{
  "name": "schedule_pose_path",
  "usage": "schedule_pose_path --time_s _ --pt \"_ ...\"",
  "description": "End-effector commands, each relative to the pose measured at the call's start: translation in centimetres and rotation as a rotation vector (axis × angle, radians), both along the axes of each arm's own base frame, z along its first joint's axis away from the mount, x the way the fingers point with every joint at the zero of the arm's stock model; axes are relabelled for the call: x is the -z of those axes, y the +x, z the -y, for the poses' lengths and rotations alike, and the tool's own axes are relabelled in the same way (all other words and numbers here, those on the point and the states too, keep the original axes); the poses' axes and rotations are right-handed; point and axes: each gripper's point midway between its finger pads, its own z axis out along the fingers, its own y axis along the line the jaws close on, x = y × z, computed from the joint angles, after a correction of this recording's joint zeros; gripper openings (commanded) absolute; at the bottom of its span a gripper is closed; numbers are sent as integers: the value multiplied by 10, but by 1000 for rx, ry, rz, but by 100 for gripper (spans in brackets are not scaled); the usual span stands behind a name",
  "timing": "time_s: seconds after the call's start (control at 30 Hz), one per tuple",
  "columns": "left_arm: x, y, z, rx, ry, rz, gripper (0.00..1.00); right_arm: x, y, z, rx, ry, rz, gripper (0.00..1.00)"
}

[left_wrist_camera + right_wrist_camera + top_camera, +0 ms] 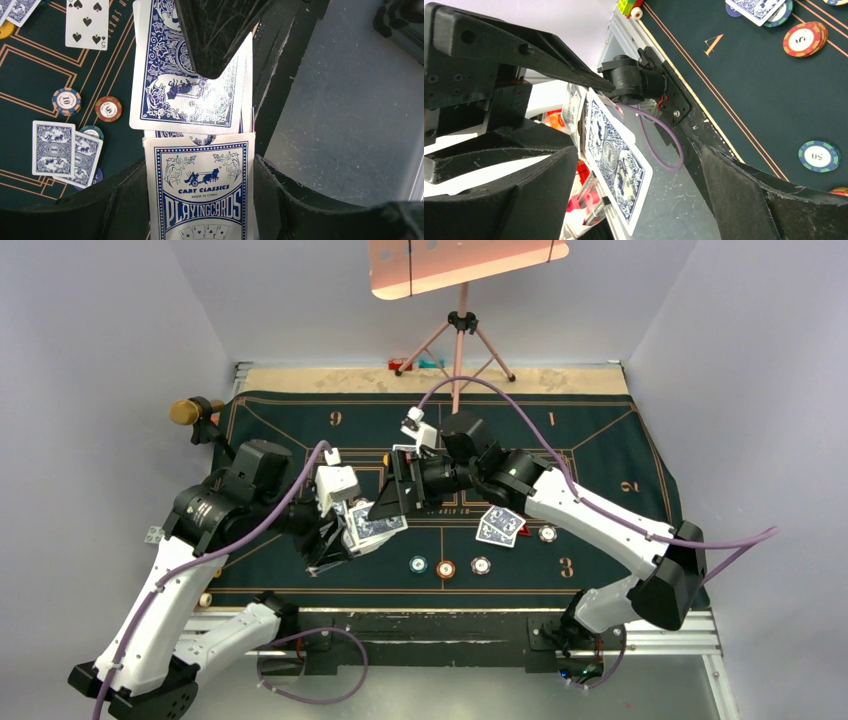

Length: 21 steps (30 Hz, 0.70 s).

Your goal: Distribute texas hold em gaming equipment

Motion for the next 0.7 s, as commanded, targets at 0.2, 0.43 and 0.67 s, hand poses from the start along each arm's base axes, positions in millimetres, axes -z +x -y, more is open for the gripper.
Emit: schedule_pose_path --time_s 0.2,0.43,0.67 --pt "-20 6 4 -12 -52 62 2 5 -3 -2 -4 12 -8 86" --pt "-21 4 4 -9 -57 61 2 -6 1 3 32 14 23 72" --pt "-23 2 4 -5 -64 67 2 -7 8 11 61 1 40 65"
